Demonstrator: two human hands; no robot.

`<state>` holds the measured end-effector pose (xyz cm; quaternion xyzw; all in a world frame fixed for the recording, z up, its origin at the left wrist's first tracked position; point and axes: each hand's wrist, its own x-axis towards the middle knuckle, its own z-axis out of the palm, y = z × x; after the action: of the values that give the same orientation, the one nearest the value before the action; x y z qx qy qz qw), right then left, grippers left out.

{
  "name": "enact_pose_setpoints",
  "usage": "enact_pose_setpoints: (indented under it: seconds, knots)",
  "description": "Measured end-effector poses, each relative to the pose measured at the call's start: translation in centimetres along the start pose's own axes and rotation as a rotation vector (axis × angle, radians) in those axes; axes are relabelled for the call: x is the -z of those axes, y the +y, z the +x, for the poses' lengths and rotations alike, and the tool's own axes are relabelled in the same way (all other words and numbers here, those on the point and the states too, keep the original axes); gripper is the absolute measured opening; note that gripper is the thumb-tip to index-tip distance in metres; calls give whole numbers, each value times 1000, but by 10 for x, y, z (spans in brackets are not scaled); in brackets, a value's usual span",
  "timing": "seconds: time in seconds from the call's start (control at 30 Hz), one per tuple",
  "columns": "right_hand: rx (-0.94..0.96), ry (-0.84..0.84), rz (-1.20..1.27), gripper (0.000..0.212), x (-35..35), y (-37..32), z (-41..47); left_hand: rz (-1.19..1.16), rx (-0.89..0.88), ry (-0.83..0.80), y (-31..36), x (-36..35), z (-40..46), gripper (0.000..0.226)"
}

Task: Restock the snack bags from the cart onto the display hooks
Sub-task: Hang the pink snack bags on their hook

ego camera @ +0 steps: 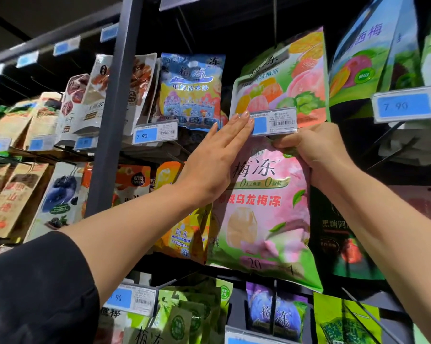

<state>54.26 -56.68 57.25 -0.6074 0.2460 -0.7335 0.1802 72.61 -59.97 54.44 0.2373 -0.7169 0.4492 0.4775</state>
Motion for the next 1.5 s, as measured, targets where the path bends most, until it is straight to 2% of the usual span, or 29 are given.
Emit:
enact_pose_setpoints:
  seconds: [0.13,0.23,0.3,0.4,0.43,0.53,0.63,0.73,0.9,1.03,1.13,1.23,1.37,1.5]
  knots:
    - [176,81,-305,22,-1,2,2,2,-11,-14,1,1,-1,80]
    - [257,118,-440,27,-2,3,3,3,-8,-17,1,1,-1,81]
    - [222,127,-428,26,-2,5,5,7,0,-22,2,0,-2,81]
    - [134,143,-376,11,2,13,8,-1,7,-35,4,1,-1,81]
    - [120,151,-380,13,3,15,9,-5,9,-42,5,2,-1,82]
    - [130,160,-452,18,3,25,13,-4,21,-41,6,2,-1,82]
    - [130,112,-502,6,9,47,22,10,30,-21,5,-2,-3,85]
    - [97,127,-498,21,16,69,30,11,30,-11,6,-4,-4,85]
    - [80,166,-456,26,24,81,32,-10,43,-34,8,-4,-8,73]
    - [32,202,-547,38,41,74,15,-36,111,-142,27,7,-9,86]
    - [-42,224,-581,52,63,58,-19,-74,212,-185,58,10,-23,86]
    - [-54,204,-687,52,96,37,-64,-252,294,-168,111,2,-45,72]
    - [-30,172,-854,49,152,1,-126,-589,263,-157,214,1,-53,59]
    - [-29,229,-1027,44,236,-46,-186,-840,233,-190,327,8,-35,50]
